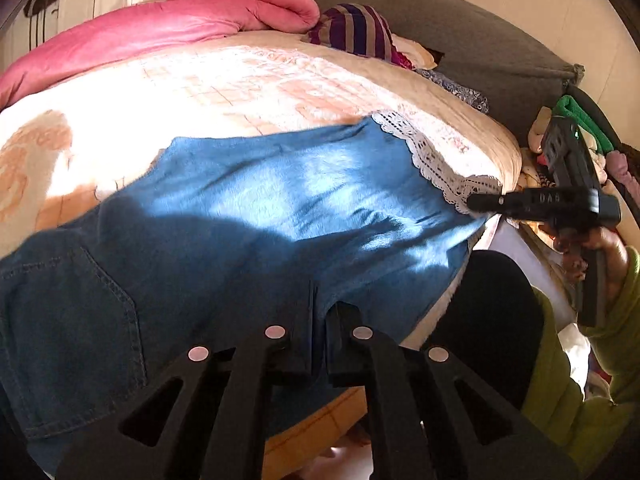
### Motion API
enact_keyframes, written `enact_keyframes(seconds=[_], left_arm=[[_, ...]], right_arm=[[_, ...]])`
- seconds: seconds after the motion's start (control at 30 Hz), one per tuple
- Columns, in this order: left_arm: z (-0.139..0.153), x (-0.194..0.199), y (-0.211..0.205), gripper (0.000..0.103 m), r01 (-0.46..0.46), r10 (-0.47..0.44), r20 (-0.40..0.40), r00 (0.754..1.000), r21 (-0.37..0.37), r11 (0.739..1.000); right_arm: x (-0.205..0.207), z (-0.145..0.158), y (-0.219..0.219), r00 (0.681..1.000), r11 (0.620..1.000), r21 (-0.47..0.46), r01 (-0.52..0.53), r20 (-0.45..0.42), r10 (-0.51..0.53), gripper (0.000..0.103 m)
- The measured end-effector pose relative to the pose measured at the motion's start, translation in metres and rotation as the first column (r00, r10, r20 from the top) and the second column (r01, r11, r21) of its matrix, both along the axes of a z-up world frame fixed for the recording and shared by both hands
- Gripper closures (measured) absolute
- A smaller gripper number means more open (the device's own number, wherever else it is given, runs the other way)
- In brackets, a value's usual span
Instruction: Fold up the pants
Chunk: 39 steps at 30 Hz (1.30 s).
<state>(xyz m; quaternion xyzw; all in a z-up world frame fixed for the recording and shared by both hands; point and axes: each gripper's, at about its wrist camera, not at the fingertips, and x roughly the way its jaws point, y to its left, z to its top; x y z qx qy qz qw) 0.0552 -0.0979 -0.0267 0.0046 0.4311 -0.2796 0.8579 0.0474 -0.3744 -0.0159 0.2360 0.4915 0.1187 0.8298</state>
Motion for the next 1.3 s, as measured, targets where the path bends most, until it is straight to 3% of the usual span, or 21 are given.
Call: enact_keyframes(seconds=[0.03,0.1,0.17,0.23,0.27,0.3,0.43,0.47,0.57,0.67,0.7,0.77,0.8,0.9,1.03,1.07,1.1,1.13,1.2,1.3], left_arm=[[-0.001,-0.001,-0.001,0.099,0.002,-0.002,0.001,1.000,0.007,1.000],[-0.003,-0.002,0.001,0.099,0.003,-0.003,-0.005,1.000,0.007,1.000],[-0.005,-0.002,0.000,0.099,0.005,-0.005,-0.011,1.000,0.011,1.000],[-0.006,-0.004,-0.001,0.099,0.007,-0.007,-0.011,1.000,0.022,1.000],[-0.006,-0.005,-0.001,0.099,0.007,-0.006,-0.010,1.000,0.025,1.000],[-0.005,-0.006,-0.001,0.099,0.008,-0.007,-0.009,1.000,0.029,1.000],[-0.009,-0.012,-0.007,0.099,0.039,-0.038,-0.017,0.999,0.058,0.998],[-0.011,-0.012,-0.009,0.099,0.042,-0.040,-0.019,0.999,0.069,0.997],[-0.017,-0.012,-0.010,0.099,0.046,-0.043,-0.032,0.999,0.081,0.996],[-0.017,-0.012,-0.007,0.099,0.050,-0.047,-0.034,0.998,0.076,0.996],[-0.016,-0.012,-0.007,0.099,0.050,-0.047,-0.034,0.998,0.074,0.996],[-0.017,-0.010,-0.007,0.099,0.046,-0.043,-0.038,0.998,0.068,0.997],[-0.018,-0.010,-0.007,0.099,0.044,-0.041,-0.040,0.998,0.066,0.997],[-0.017,-0.010,-0.006,0.099,0.035,-0.033,-0.043,0.999,0.057,0.998],[-0.014,-0.012,-0.004,0.099,0.032,-0.030,-0.041,0.999,0.059,0.998],[-0.013,-0.013,-0.004,0.099,0.033,-0.030,-0.040,0.999,0.058,0.998],[-0.013,-0.012,-0.004,0.099,0.032,-0.030,-0.040,0.999,0.057,0.998],[-0.013,-0.012,-0.004,0.099,0.031,-0.029,-0.041,0.999,0.055,0.998],[-0.013,-0.013,-0.004,0.099,0.034,-0.031,-0.043,0.999,0.055,0.998],[-0.011,-0.016,-0.005,0.099,0.047,-0.044,-0.046,0.998,0.063,0.997]], right_arm=[[-0.002,-0.002,-0.001,1.000,1.000,0.012,0.005,-0.001,-0.005,0.083],[-0.006,-0.003,-0.008,0.999,0.998,0.059,0.038,0.001,-0.038,0.064],[-0.006,-0.003,-0.013,0.999,0.994,0.091,0.052,0.004,-0.052,0.064],[-0.006,-0.004,-0.012,0.999,0.996,0.067,0.052,0.002,-0.052,0.072],[-0.006,-0.004,-0.012,0.999,0.998,0.045,0.051,0.000,-0.051,0.089],[-0.006,-0.004,-0.011,0.999,0.998,0.018,0.052,0.000,-0.052,0.093],[-0.006,-0.010,-0.008,1.000,0.994,-0.107,0.028,-0.005,-0.029,0.093],[-0.005,-0.011,-0.004,1.000,0.989,-0.150,0.019,-0.004,-0.020,0.090],[-0.009,-0.004,-0.007,0.999,0.971,-0.236,0.038,0.016,-0.035,0.062],[-0.022,0.022,-0.006,0.988,0.948,-0.312,0.059,0.152,-0.011,0.062],[-0.027,0.034,0.007,0.975,0.932,-0.363,0.013,0.211,0.069,0.061],[-0.032,0.042,0.034,0.946,0.898,-0.431,-0.095,0.241,0.216,0.061],[-0.035,0.043,0.057,0.911,0.863,-0.470,-0.186,0.247,0.331,0.061],[-0.040,0.035,0.108,0.811,0.775,-0.524,-0.353,0.241,0.533,0.061],[-0.031,0.015,0.152,0.752,0.678,-0.584,-0.446,0.166,0.638,0.061],[-0.029,0.009,0.159,0.742,0.654,-0.598,-0.464,0.142,0.655,0.066],[-0.025,0.003,0.164,0.738,0.631,-0.618,-0.470,0.118,0.665,0.081],[-0.022,-0.002,0.165,0.739,0.617,-0.629,-0.473,0.098,0.667,0.089],[-0.020,-0.009,0.162,0.740,0.607,-0.629,-0.485,0.075,0.669,0.101],[-0.024,-0.003,0.152,0.718,0.610,-0.592,-0.527,0.073,0.692,0.103]])
